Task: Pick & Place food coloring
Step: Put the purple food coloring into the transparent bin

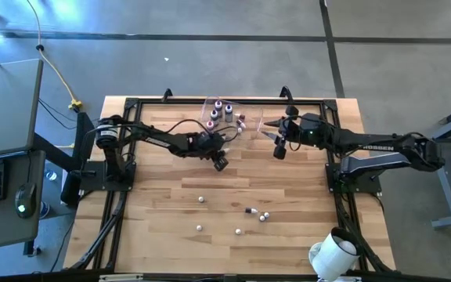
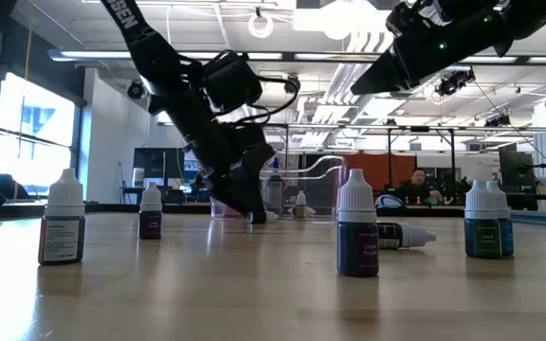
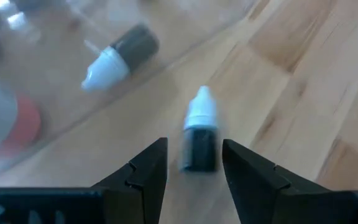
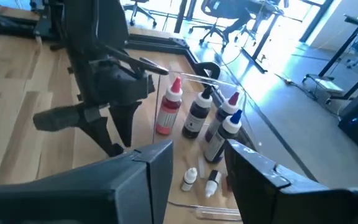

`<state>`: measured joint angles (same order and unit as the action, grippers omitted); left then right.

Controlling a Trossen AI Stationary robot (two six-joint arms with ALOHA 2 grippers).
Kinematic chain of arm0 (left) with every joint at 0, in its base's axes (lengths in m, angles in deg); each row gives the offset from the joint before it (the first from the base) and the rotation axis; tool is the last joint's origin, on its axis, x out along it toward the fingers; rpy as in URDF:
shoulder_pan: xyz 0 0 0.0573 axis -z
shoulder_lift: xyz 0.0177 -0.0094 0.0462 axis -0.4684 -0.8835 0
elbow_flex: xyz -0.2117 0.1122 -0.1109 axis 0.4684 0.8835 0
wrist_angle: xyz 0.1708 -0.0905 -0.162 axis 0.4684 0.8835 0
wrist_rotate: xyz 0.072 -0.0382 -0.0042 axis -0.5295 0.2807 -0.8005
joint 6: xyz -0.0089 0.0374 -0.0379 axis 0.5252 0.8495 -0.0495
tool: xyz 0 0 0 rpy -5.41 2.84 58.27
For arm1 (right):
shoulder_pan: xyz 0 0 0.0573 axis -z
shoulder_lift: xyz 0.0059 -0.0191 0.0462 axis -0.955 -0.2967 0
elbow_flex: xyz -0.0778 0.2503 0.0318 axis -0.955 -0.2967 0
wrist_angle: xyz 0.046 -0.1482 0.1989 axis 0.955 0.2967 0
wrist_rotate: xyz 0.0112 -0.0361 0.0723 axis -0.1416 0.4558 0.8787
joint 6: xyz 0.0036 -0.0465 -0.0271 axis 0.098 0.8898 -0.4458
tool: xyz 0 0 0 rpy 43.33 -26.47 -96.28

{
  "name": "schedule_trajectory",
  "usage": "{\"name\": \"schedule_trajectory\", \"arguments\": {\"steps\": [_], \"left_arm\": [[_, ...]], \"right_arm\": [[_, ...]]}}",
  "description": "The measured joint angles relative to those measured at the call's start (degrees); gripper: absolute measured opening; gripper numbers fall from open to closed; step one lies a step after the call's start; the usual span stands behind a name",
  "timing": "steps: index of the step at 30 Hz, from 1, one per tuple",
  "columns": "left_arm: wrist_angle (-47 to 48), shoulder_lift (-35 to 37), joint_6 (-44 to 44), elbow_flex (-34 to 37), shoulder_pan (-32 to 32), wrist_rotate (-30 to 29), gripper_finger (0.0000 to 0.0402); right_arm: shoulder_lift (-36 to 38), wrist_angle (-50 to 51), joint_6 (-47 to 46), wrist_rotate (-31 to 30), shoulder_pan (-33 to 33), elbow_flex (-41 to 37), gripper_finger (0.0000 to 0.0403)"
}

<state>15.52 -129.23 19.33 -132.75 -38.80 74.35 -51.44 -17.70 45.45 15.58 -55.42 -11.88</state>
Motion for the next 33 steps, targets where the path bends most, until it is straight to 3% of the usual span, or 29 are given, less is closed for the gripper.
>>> {"name": "schedule_trajectory", "arguments": {"steps": [12,20,28,33], "left_arm": [[-3.77,-3.73,0.07,-0.27,0.02,-1.27,0.0146],[-3.31,-3.8,-1.4,-0.29,0.0,-0.36,0.0068],[0.07,-0.58,-1.76,-4.87,1.35,9.48,0.007],[8.62,1.51,3.99,-11.89,1.9,2.94,0.0072]], "right_arm": [[0.02,0.06,-1.12,2.29,0.0,0.0,0.0138],[0.02,0.05,-1.12,2.43,0.0,0.0,0.0138],[0.02,0.08,-1.26,2.43,0.0,0.0,0.0138],[0.0,0.08,-1.3,2.42,0.0,0.02,0.0138]]}}
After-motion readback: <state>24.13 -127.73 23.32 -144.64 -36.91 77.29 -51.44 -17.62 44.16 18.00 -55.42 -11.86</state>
